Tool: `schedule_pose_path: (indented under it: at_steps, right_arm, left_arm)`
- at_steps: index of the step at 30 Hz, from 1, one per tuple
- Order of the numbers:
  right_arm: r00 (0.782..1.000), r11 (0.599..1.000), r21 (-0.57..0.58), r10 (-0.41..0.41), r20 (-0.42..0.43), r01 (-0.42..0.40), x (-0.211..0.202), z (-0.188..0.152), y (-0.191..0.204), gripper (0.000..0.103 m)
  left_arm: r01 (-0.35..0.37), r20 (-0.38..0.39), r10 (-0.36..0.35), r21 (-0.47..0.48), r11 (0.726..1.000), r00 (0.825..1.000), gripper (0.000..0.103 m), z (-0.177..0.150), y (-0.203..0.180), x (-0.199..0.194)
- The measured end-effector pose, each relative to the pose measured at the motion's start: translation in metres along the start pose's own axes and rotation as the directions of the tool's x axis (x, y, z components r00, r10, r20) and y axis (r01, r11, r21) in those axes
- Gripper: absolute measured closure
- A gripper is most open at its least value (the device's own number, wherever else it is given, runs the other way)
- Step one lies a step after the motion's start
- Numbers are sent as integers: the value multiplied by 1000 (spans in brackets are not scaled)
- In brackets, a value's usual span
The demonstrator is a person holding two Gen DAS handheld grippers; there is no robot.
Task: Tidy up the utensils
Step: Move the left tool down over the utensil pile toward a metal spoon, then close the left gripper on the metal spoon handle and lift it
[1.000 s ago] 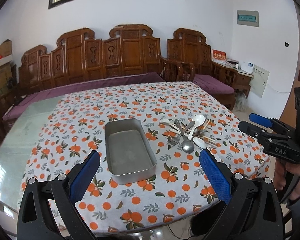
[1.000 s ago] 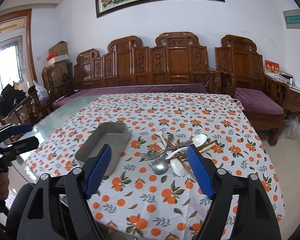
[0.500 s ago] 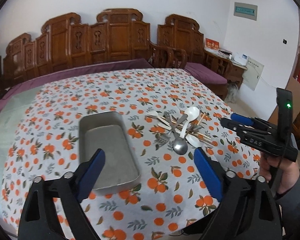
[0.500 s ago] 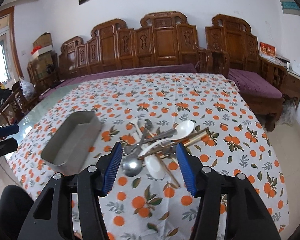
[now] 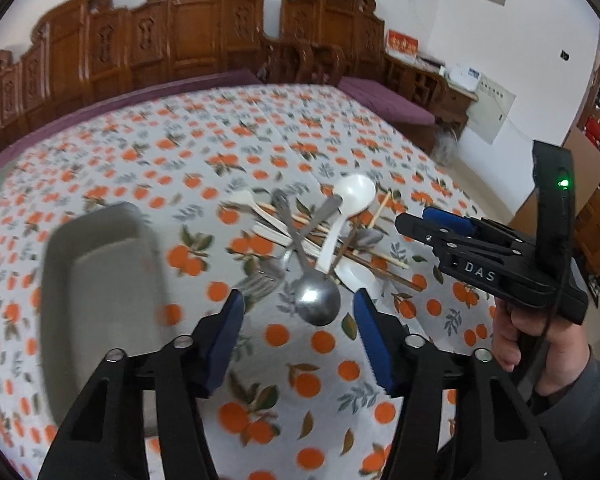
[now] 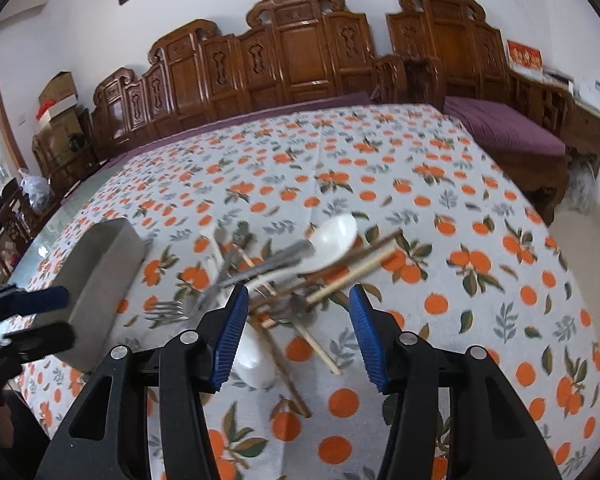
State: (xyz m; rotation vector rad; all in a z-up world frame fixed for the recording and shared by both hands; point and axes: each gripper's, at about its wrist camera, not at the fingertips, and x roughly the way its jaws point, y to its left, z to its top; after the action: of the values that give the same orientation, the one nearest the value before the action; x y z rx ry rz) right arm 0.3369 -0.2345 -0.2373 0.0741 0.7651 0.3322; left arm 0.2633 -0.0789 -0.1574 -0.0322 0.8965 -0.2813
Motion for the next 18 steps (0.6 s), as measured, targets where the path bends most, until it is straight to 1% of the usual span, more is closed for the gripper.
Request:
schedule_pose_path:
  at_steps: [3, 5, 6, 8, 11, 12, 16, 18]
  right_arm:
    - [1000, 1000, 26, 3, -11, -3, 5, -2, -10, 49]
    - [1000, 999, 45, 15, -7, -14, 5, -2, -14, 49]
    - [1000, 999, 50, 20, -5, -20, 5, -1, -15, 49]
    - [999, 998, 59, 37, -3, -37, 5, 0, -15, 48]
    - [999, 997, 57, 50, -4, -50, 6, 1, -11, 48]
    - [999, 997, 56, 53, -4, -53, 6, 2, -11, 48]
    - [998, 997, 52, 61, 0, -61, 4, 3, -8, 48]
    - [998, 997, 50, 62, 1, -62, 4, 4, -7, 48]
  left_arm:
    - [7, -31, -7, 13, 1000, 999, 63, 2, -6, 25]
    - [7, -46, -7, 18, 1000, 999, 67, 4, -9, 38]
    - [6, -52, -5, 15, 1000, 999, 72, 6, -9, 45]
    - [0, -65, 0, 1, 1000, 998, 77, 13, -8, 57]
    - [2, -76, -5, -32, 999, 997, 80, 23, -2, 68]
    - [0, -86, -4, -45, 999, 996, 83, 28, 0, 75]
    - [-21, -130, 12, -64, 998, 991, 91, 37, 2, 94]
    - [-34, -167, 21, -74, 997, 986, 92, 40, 3, 106]
